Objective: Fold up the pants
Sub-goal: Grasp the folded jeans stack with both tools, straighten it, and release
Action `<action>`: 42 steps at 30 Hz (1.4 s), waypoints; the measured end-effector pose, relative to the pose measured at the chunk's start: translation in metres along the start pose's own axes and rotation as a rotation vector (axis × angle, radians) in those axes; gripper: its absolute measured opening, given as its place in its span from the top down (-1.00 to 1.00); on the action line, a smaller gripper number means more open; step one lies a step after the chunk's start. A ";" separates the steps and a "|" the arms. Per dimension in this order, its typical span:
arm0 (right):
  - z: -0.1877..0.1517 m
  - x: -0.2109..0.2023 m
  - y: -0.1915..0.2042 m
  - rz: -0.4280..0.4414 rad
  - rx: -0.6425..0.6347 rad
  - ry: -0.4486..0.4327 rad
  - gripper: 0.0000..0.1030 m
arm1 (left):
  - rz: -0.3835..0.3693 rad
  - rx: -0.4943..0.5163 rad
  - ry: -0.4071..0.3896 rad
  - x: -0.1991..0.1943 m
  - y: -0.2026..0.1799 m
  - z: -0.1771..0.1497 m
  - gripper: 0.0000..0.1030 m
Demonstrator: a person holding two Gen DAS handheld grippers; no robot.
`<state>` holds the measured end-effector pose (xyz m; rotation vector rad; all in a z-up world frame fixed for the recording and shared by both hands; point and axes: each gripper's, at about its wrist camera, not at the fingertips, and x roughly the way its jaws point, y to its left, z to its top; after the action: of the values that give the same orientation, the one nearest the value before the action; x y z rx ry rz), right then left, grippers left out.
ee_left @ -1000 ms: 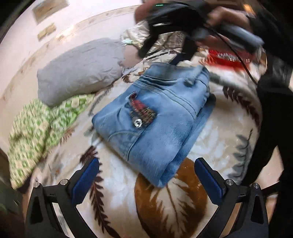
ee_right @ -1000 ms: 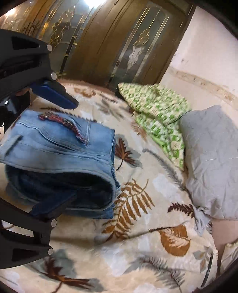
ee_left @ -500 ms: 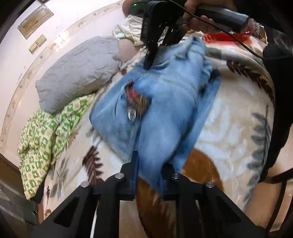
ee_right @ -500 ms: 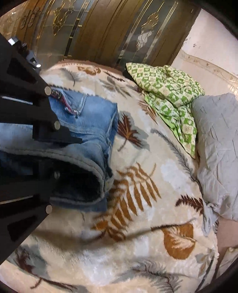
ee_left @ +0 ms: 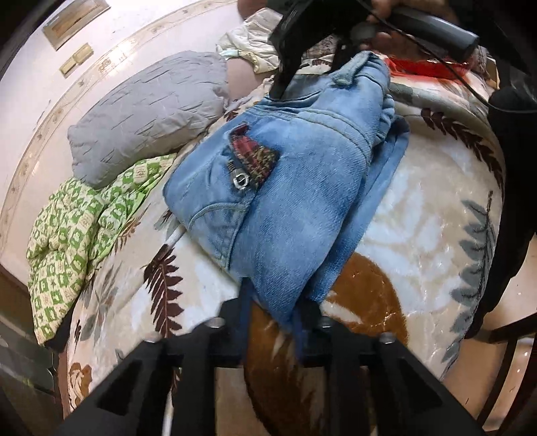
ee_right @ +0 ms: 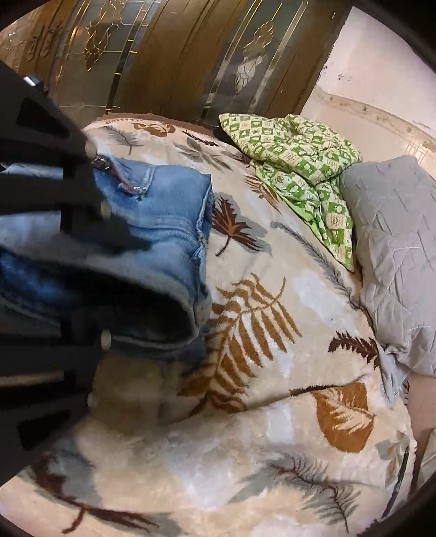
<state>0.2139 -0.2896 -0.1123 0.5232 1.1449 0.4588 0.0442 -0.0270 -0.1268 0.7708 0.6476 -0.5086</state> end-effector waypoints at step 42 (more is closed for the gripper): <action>-0.064 -0.009 0.014 -0.122 -0.100 -0.051 -0.75 | -0.675 -1.110 0.172 0.112 0.120 0.019 -1.00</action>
<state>0.1495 -0.2741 -0.1175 0.3736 1.0920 0.3931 0.2043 0.0123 -0.1376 -0.4864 1.1984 -0.5852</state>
